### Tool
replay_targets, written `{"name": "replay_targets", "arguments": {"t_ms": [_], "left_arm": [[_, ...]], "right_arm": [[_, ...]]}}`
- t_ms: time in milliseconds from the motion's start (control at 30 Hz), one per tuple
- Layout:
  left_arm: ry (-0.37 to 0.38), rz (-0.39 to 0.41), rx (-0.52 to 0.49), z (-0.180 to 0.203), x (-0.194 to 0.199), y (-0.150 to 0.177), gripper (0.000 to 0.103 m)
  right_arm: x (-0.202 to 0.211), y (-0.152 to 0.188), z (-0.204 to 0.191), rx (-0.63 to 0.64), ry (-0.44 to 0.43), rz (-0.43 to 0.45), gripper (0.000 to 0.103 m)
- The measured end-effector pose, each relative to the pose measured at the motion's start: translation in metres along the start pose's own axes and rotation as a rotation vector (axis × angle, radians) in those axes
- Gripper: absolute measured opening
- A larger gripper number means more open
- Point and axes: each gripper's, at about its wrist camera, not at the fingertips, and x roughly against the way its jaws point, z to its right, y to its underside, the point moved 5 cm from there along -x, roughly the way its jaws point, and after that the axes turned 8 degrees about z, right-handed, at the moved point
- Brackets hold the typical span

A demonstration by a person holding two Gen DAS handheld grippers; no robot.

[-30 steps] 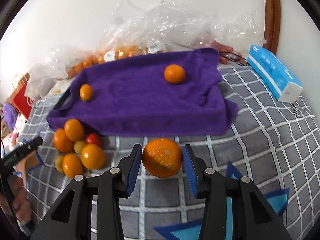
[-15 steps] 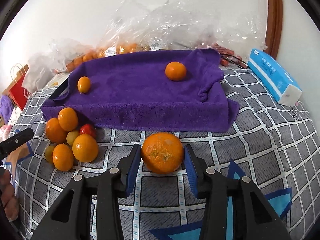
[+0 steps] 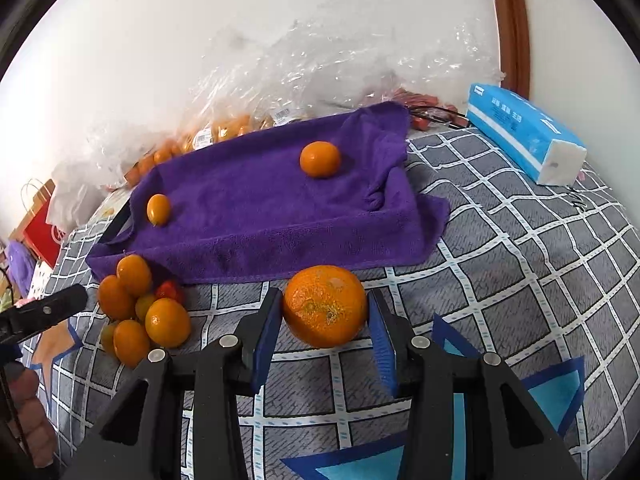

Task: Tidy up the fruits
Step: 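Grasp another large orange with the right tool while the left tool grasps a large orange, then lift both held large oranges up from the pile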

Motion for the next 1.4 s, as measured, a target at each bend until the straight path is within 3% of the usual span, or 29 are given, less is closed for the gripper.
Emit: {"name": "replay_targets", "arguments": {"t_ms": [133,200,367,533,633,833,1200,1400], "left_arm": [[0.004,-0.016,-0.026,0.004,-0.012,0.003,0.053],[-0.002,-0.016,-0.035,0.005,-0.017,0.004,0.04],[0.003,-0.018,-0.019,0.0,-0.006,0.002,0.04],[-0.172,-0.013,-0.114,-0.011,0.006,0.002,0.04],[-0.199,0.003,-0.162,-0.013,0.005,0.005,0.042],[-0.182,0.002,-0.128,-0.02,-0.003,0.011,0.043],[-0.152,0.017,-0.062,-0.026,-0.005,0.01,0.043],[-0.145,0.026,-0.04,-0.029,-0.004,0.011,0.041]], "right_arm": [[0.001,-0.001,0.002,-0.011,0.003,0.009,0.043],[0.001,-0.001,0.003,-0.012,0.002,0.007,0.043],[0.0,-0.001,0.002,-0.013,0.001,0.005,0.043],[-0.002,-0.001,0.004,-0.022,0.007,0.002,0.043],[-0.002,0.0,0.003,-0.016,0.007,-0.003,0.043],[-0.003,0.0,0.002,-0.011,-0.002,-0.009,0.043],[-0.019,0.007,0.0,-0.014,-0.034,-0.111,0.045],[-0.019,0.006,0.0,-0.011,-0.024,-0.099,0.043]]}}
